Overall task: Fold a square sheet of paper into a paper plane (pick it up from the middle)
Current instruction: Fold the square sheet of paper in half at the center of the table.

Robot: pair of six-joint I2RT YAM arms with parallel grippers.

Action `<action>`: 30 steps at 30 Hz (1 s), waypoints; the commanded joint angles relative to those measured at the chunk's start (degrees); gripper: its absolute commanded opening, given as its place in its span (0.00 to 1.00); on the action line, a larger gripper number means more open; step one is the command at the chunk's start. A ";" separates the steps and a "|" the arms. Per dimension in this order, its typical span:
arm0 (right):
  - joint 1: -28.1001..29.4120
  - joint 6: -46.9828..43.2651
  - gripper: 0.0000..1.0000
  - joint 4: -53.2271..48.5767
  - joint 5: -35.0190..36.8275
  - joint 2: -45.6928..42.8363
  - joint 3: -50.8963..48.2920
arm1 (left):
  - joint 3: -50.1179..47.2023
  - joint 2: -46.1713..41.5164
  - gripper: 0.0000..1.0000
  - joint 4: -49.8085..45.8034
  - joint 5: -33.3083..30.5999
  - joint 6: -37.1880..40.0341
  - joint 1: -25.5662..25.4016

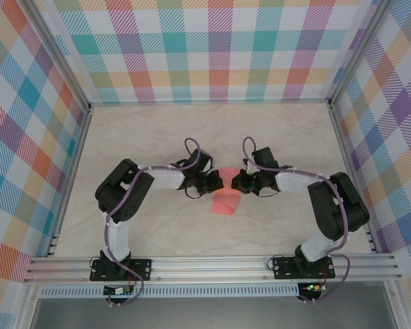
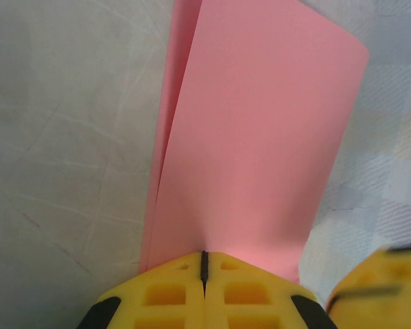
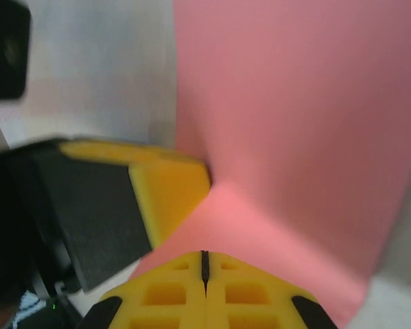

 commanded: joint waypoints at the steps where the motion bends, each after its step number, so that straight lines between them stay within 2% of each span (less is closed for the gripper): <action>1: 1.83 1.90 0.00 0.83 -3.45 1.18 -0.88 | -5.71 9.18 0.00 -16.75 -11.01 -0.02 -0.01; 6: 3.00 1.77 0.00 -0.18 -3.21 3.64 -2.67 | -5.27 9.62 0.00 -16.94 -11.02 -0.20 -0.05; 13: 2.99 0.37 0.00 -3.62 -1.70 1.16 -7.47 | -5.22 9.93 0.00 -17.26 -11.57 -0.22 0.00; 24: 3.04 1.71 0.00 -9.36 1.61 -10.02 -19.06 | -4.62 10.33 0.00 -17.31 -11.44 -0.05 0.03; 30: 2.98 -0.48 0.00 -15.13 3.30 -18.98 -14.75 | -4.42 9.83 0.00 -17.24 -11.18 0.15 0.03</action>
